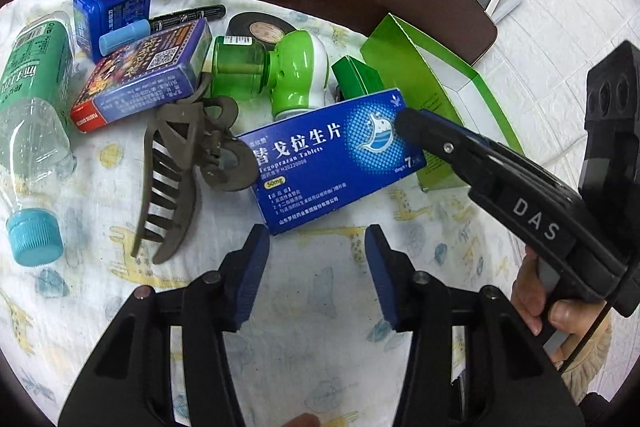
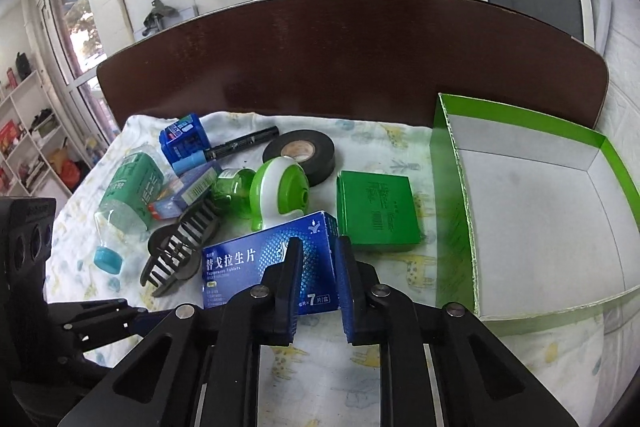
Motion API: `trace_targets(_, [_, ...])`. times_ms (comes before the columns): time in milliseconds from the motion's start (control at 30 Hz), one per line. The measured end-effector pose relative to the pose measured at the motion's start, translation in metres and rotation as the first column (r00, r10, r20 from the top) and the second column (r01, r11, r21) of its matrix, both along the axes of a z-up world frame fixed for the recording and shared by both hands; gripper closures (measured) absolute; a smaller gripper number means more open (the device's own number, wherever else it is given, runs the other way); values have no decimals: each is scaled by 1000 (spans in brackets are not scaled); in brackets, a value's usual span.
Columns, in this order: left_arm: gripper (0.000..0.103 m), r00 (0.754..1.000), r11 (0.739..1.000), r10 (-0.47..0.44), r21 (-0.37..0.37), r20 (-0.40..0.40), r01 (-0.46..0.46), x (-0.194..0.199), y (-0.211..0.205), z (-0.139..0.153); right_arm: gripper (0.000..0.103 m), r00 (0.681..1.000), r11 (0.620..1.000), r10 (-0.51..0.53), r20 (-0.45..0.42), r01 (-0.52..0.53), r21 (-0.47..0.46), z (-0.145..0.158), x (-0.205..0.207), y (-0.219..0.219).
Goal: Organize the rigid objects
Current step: 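Grasp the blue medicine box with the right gripper and lift it, then carry the blue medicine box into the green box and release it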
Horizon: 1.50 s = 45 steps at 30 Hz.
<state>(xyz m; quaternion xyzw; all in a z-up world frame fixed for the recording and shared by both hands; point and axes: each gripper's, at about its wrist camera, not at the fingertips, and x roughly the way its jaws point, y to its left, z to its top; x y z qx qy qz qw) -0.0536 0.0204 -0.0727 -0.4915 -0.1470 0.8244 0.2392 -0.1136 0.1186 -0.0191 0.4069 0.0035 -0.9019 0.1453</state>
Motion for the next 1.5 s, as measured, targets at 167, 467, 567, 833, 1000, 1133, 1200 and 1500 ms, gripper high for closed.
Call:
trace_targets(167, [52, 999, 999, -20, -47, -32, 18, 8, -2, 4, 85, 1000, 1000, 5, 23, -5, 11, -3, 11, 2])
trace_targets(467, [41, 989, 984, -140, -113, -41, 135, 47, -2, 6, 85, 991, 998, -18, 130, 25, -52, -23, 61, 13])
trace_targets(567, [41, 991, 986, -135, -105, -14, 133, 54, -8, 4, 85, 984, 995, -40, 175, 55, -79, -32, 70, 27])
trace_targets(833, [42, 1000, 993, 8, -120, -10, -9, 33, -6, 5, 85, 987, 991, -63, 151, 80, -107, -24, 73, 36])
trace_targets(1000, [48, 1000, 981, 10, -195, -8, -11, 32, -3, 2, 84, 981, 989, -49, 185, 73, -127, -32, 74, 32])
trace_targets(1133, [56, 999, 975, -37, -221, 7, 38, 30, 4, 1, 81, 981, 987, -54, 188, 80, -137, -34, 74, 34])
trace_targets(1200, [56, 998, 974, -59, -219, 17, 61, 27, 9, 0, 79, 980, 986, -47, 195, 77, -150, -36, 73, 33])
trace_targets(1500, [56, 996, 960, -91, -268, -9, 86, 26, 25, 2, 69, 979, 985, -23, 203, 57, -162, -42, 67, 25])
